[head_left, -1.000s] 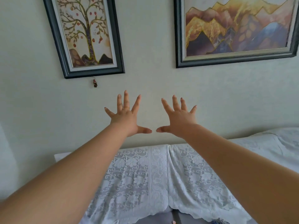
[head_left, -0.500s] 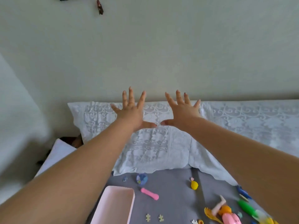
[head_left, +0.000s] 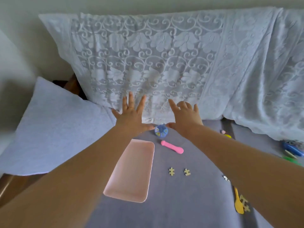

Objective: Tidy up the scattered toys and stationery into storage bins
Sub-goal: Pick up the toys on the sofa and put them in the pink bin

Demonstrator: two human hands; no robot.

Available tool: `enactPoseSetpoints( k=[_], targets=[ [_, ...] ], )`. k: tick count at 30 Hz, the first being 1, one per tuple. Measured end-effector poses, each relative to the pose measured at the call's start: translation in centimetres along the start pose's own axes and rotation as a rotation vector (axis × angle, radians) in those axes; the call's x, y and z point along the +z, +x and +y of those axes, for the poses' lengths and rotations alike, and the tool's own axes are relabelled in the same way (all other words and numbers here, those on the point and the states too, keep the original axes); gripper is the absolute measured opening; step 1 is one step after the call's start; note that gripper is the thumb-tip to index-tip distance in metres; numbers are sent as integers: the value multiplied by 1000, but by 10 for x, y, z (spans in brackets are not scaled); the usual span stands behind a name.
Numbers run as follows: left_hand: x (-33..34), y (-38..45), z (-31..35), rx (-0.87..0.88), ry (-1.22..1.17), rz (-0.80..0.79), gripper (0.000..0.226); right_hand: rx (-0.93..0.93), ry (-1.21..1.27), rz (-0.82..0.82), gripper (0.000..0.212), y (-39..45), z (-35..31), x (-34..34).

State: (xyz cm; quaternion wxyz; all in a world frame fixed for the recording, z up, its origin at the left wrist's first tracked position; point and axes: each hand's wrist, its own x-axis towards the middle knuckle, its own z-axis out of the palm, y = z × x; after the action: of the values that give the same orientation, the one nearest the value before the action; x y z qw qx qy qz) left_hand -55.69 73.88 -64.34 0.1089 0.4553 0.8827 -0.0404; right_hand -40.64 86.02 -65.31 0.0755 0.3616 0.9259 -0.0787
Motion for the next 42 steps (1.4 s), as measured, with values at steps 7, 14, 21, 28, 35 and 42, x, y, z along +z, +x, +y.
enactPoseSetpoints(
  k=[7,14,21,28,35,42],
  targets=[
    [104,34,-55,98,9,24,71,6,71,-84,74,42,-35,108],
    [189,89,-74,30,-265,60,39,123,148,-244,82,87,-26,193],
    [256,151,-66,-42,-294,-104,51,85,152,-235,92,129,-29,254],
    [268,174,-59,19,-200,-171,41,162,155,-116,73,138,-37,272],
    [243,144,-66,-48,-562,134,17,414,537,56,47,129,-50,240],
    [224,46,-77,-129,-608,203,14,0,566,-7,52,52,-100,224]
  ],
)
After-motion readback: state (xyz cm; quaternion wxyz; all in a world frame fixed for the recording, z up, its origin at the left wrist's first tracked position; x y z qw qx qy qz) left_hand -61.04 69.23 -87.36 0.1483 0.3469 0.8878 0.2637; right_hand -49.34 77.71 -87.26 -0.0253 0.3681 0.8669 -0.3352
